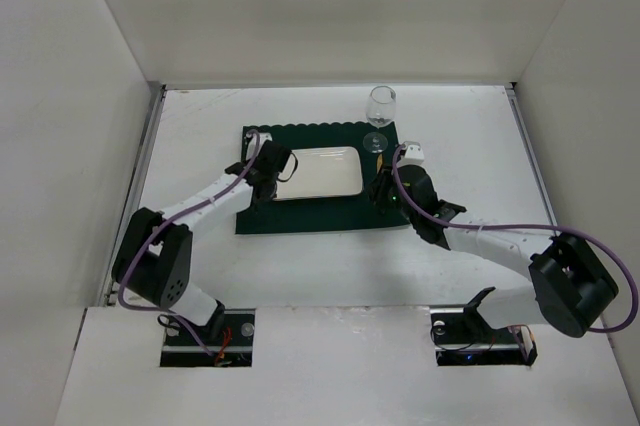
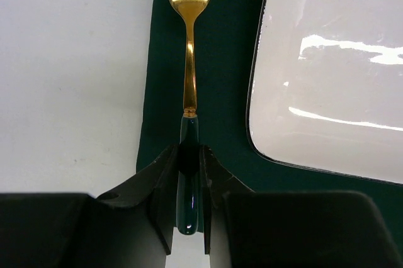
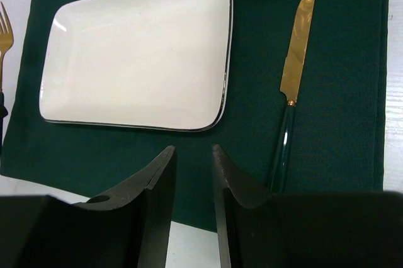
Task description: Set the dinner table for one person
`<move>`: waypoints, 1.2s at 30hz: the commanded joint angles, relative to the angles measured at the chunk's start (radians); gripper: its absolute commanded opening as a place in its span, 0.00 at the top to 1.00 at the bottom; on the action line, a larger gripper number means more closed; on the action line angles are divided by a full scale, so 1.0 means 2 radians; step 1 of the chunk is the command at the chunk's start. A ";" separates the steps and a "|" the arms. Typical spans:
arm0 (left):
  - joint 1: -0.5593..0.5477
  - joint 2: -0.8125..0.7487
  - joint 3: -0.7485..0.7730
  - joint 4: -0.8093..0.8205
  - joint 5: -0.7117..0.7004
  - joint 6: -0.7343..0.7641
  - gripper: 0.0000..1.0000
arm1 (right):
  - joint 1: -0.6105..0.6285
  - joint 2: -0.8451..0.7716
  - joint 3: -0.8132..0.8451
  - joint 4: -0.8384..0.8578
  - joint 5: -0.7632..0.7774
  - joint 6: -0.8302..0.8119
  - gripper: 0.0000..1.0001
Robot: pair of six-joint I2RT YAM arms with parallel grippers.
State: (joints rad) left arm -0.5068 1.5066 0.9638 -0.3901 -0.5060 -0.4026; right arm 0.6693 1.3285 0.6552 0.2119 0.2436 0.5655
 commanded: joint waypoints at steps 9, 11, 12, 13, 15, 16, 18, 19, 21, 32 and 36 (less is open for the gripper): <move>0.002 0.047 0.022 0.016 -0.006 0.043 0.92 | -0.003 -0.009 -0.002 0.029 0.000 0.004 0.65; 0.002 0.050 0.021 0.016 -0.007 0.041 0.92 | -0.005 -0.010 -0.002 0.029 0.000 0.004 0.65; 0.004 0.050 0.019 0.019 -0.007 0.040 0.92 | -0.005 -0.011 -0.002 0.029 0.000 0.004 0.65; 0.004 0.052 0.018 0.019 -0.007 0.039 0.92 | -0.006 -0.012 -0.003 0.029 0.000 0.005 0.65; 0.005 0.057 0.018 0.020 -0.007 0.039 0.92 | -0.006 -0.012 -0.003 0.029 0.000 0.005 0.65; 0.005 0.060 0.018 0.020 -0.007 0.040 0.92 | -0.006 -0.012 -0.003 0.029 0.000 0.005 0.65; 0.005 0.065 0.017 0.022 -0.010 0.040 0.92 | -0.006 -0.010 -0.003 0.029 0.000 0.005 0.65; 0.005 0.067 0.017 0.023 -0.012 0.042 0.92 | -0.006 -0.009 -0.003 0.029 0.000 0.005 0.65; 0.004 0.073 0.014 0.023 -0.017 0.043 0.92 | -0.006 -0.008 -0.003 0.029 0.000 0.005 0.65; -0.003 0.080 0.004 0.028 -0.036 0.039 0.80 | -0.008 -0.004 -0.002 0.029 -0.002 0.005 0.65; -0.008 0.054 0.004 0.032 -0.038 0.037 0.70 | -0.008 -0.005 -0.002 0.029 -0.002 0.004 0.65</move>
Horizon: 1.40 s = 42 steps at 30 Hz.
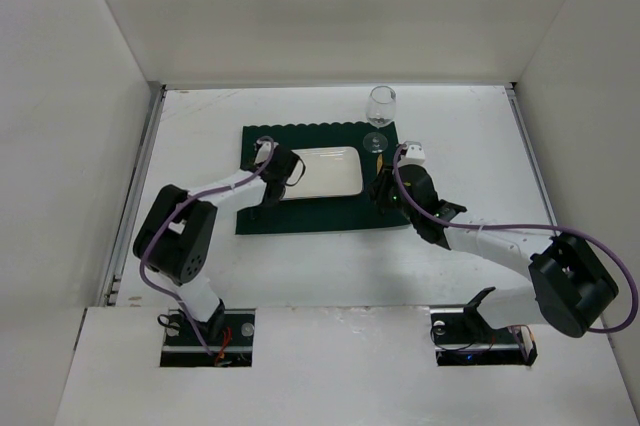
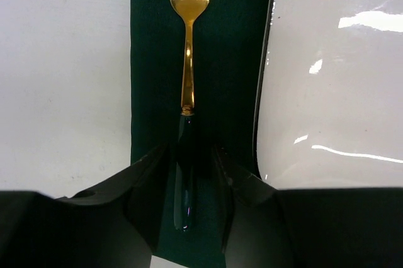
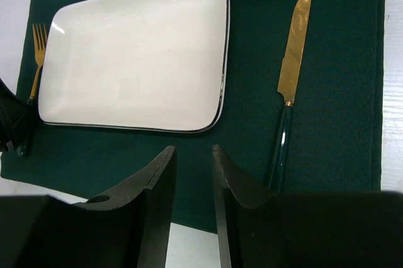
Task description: Set the dinner table for one person
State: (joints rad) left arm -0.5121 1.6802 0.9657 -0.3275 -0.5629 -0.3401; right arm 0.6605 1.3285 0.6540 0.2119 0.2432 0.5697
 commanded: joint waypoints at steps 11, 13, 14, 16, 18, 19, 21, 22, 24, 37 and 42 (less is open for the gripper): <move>-0.007 -0.176 -0.023 0.009 -0.012 -0.040 0.60 | -0.005 -0.021 -0.011 0.035 0.019 0.003 0.67; -0.002 -0.226 -0.044 0.024 -0.008 -0.058 0.59 | -0.008 -0.039 -0.022 0.044 0.032 0.003 0.74; 0.000 -0.245 -0.053 0.029 -0.008 -0.066 0.58 | -0.010 -0.050 -0.027 0.047 0.039 0.003 0.78; 0.009 -0.292 -0.079 0.037 -0.006 -0.089 0.56 | -0.017 -0.074 -0.042 0.055 0.057 0.007 0.84; 0.019 -0.331 -0.103 0.038 -0.007 -0.112 0.55 | -0.029 -0.102 -0.059 0.064 0.074 0.016 0.87; 0.027 -0.352 -0.118 0.037 -0.008 -0.127 0.54 | -0.037 -0.116 -0.070 0.070 0.080 0.023 0.87; 0.045 -0.390 -0.144 0.033 -0.006 -0.156 0.52 | -0.061 -0.150 -0.098 0.087 0.087 0.042 0.82; 0.057 -0.412 -0.161 0.032 -0.005 -0.170 0.51 | -0.070 -0.160 -0.107 0.095 0.088 0.049 0.80; 0.077 -0.453 -0.188 0.026 0.003 -0.190 0.51 | -0.097 -0.186 -0.131 0.109 0.089 0.069 0.72; 0.155 -0.582 -0.257 -0.072 0.013 -0.268 0.42 | -0.196 -0.208 -0.188 0.126 0.087 0.146 0.41; 0.167 -0.583 -0.273 -0.056 0.021 -0.281 0.42 | -0.196 -0.237 -0.196 0.120 0.099 0.147 0.38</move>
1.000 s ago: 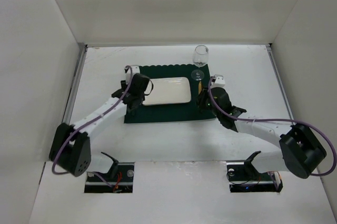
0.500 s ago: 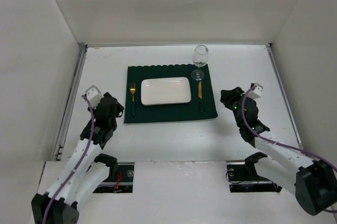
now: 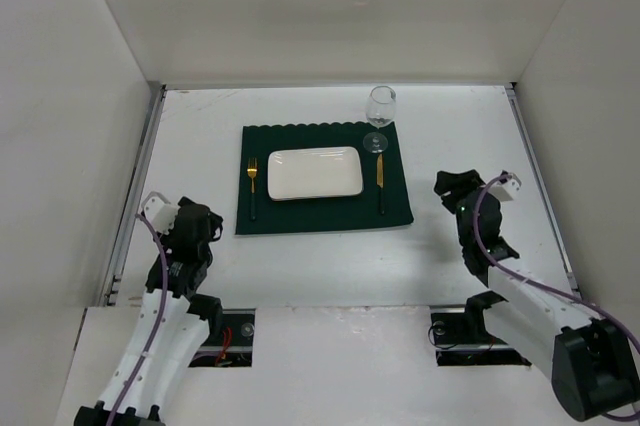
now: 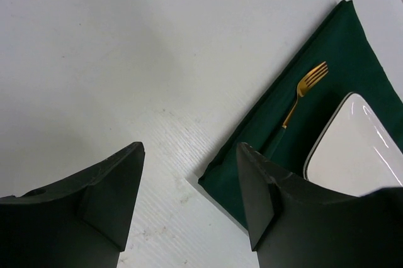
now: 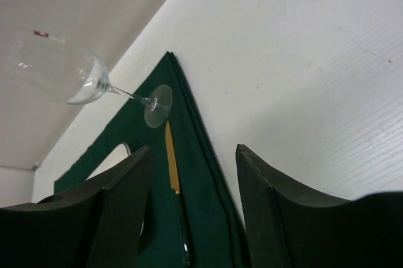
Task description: Set the dinner table for one person
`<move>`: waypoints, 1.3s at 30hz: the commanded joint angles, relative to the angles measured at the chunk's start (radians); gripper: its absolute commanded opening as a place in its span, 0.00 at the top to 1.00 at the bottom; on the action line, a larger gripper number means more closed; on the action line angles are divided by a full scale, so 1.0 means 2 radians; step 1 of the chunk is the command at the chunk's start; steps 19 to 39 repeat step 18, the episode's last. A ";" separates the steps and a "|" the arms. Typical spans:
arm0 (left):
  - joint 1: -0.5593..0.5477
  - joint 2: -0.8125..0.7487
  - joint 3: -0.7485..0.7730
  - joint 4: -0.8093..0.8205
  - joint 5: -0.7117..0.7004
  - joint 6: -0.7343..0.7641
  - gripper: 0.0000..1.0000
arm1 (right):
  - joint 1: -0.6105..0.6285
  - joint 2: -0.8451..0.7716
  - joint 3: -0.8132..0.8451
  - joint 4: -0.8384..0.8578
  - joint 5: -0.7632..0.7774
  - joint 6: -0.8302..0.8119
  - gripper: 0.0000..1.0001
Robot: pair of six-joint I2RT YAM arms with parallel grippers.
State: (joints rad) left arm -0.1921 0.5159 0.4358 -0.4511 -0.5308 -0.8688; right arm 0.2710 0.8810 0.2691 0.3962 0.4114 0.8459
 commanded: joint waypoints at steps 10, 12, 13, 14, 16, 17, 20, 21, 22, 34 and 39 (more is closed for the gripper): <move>0.005 0.016 -0.009 0.015 0.008 -0.017 0.43 | 0.003 0.055 0.023 0.044 -0.032 0.001 0.38; 0.005 0.016 -0.008 0.015 0.008 -0.016 0.44 | 0.003 0.058 0.024 0.045 -0.038 0.002 0.38; 0.007 0.017 -0.007 0.015 0.008 -0.015 0.44 | 0.003 0.059 0.024 0.045 -0.038 0.003 0.38; 0.007 0.019 -0.006 0.015 0.009 -0.015 0.44 | 0.003 0.059 0.024 0.045 -0.039 0.003 0.38; 0.007 0.024 -0.005 0.016 0.010 -0.014 0.44 | 0.003 0.058 0.025 0.045 -0.041 0.003 0.37; 0.004 0.027 -0.004 0.016 0.010 -0.014 0.44 | 0.003 0.059 0.026 0.045 -0.044 0.003 0.37; 0.002 0.028 -0.004 0.019 0.008 -0.013 0.44 | 0.004 0.060 0.027 0.045 -0.048 0.003 0.37; 0.002 0.028 -0.004 0.019 0.008 -0.013 0.44 | 0.004 0.060 0.027 0.045 -0.048 0.003 0.37; 0.002 0.028 -0.004 0.019 0.008 -0.013 0.44 | 0.004 0.060 0.027 0.045 -0.048 0.003 0.37; 0.002 0.028 -0.004 0.019 0.008 -0.013 0.44 | 0.004 0.060 0.027 0.045 -0.048 0.003 0.37; 0.002 0.028 -0.004 0.019 0.008 -0.013 0.44 | 0.004 0.060 0.027 0.045 -0.048 0.003 0.37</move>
